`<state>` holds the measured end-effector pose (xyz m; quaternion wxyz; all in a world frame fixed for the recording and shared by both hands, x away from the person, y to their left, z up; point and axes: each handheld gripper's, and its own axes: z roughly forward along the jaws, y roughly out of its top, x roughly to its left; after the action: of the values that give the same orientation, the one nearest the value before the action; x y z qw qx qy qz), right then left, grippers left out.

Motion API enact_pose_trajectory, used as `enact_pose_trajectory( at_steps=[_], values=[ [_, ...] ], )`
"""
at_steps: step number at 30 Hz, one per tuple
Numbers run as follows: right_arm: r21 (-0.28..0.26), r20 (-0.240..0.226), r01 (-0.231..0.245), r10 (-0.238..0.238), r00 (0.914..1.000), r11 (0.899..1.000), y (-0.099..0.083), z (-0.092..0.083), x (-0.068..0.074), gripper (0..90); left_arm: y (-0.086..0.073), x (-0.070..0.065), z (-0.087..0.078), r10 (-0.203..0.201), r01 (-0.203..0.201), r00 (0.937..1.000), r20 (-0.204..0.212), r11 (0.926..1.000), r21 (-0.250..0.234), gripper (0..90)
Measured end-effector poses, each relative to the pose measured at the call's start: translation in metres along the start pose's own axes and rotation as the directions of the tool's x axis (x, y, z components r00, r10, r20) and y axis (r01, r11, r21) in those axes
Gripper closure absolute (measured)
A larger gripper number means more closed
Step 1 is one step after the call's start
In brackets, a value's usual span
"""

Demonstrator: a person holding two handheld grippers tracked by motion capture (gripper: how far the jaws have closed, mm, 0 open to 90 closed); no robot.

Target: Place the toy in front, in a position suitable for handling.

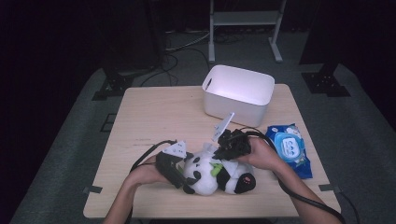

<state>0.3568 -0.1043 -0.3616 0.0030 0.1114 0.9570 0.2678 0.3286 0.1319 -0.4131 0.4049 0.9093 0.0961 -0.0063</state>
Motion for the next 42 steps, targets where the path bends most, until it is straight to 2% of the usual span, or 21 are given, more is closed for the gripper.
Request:
enact_pose_trajectory(
  at_steps=[2, 3, 4, 8, 15, 20, 23, 28, 33, 42],
  values=[
    [-0.016, 0.002, 0.011, -0.011, 0.9999, 1.000, 0.000, -0.002, 0.001, 81.9, -0.005, 0.003, -0.001, -0.007, 0.007, 1.0000, -0.004, 0.9998, 0.019, 5.8],
    [-0.021, 0.003, 0.014, -0.014, 0.9999, 1.000, 0.001, -0.004, 0.002, 81.9, -0.007, 0.005, 0.000, -0.025, 0.025, 0.9997, 0.004, 0.9995, 0.021, 5.8],
    [-0.031, -0.002, 0.018, -0.018, 0.9998, 0.999, 0.002, -0.005, 0.003, 81.9, -0.010, 0.006, 0.001, -0.025, 0.025, 0.9996, 0.012, 0.9995, 0.021, 5.1],
    [-0.054, -0.023, 0.046, -0.047, 0.9986, 0.997, 0.010, -0.007, 0.012, 81.8, -0.013, 0.009, 0.002, -0.044, 0.044, 0.9988, 0.023, 0.9990, -0.002, 5.0],
    [-0.046, -0.033, 0.096, -0.097, 0.9947, 0.994, 0.022, 0.001, 0.027, 81.8, -0.014, 0.010, 0.005, -0.042, 0.043, 0.9988, 0.024, 0.9989, -0.018, 5.3],
    [-0.050, -0.037, 0.098, -0.099, 0.9944, 0.994, 0.024, 0.000, 0.030, 81.8, -0.013, 0.010, 0.006, -0.040, 0.040, 0.9990, 0.019, 0.9989, -0.023, 5.3],
    [-0.050, -0.043, 0.115, -0.117, 0.9922, 0.992, 0.027, 0.000, 0.035, 81.8, -0.012, 0.010, 0.008, -0.037, 0.038, 0.9992, 0.016, 0.9989, -0.027, 5.3],
    [-0.044, -0.074, 0.130, -0.133, 0.9883, 0.991, 0.031, 0.006, 0.043, 81.7, -0.012, 0.009, 0.009, -0.036, 0.036, 0.9993, 0.012, 0.9989, -0.031, 5.3],
    [-0.037, -0.087, 0.132, -0.135, 0.9870, 0.990, 0.031, 0.011, 0.045, 81.8, -0.012, 0.009, 0.008, -0.036, 0.037, 0.9992, 0.015, 0.9989, -0.028, 5.2],
    [-0.053, -0.097, 0.088, -0.092, 0.9910, 0.995, 0.014, 0.005, 0.037, 82.3, -0.014, 0.011, 0.004, -0.047, 0.048, 0.9985, 0.027, 0.9984, -0.032, 5.2]
  ],
)
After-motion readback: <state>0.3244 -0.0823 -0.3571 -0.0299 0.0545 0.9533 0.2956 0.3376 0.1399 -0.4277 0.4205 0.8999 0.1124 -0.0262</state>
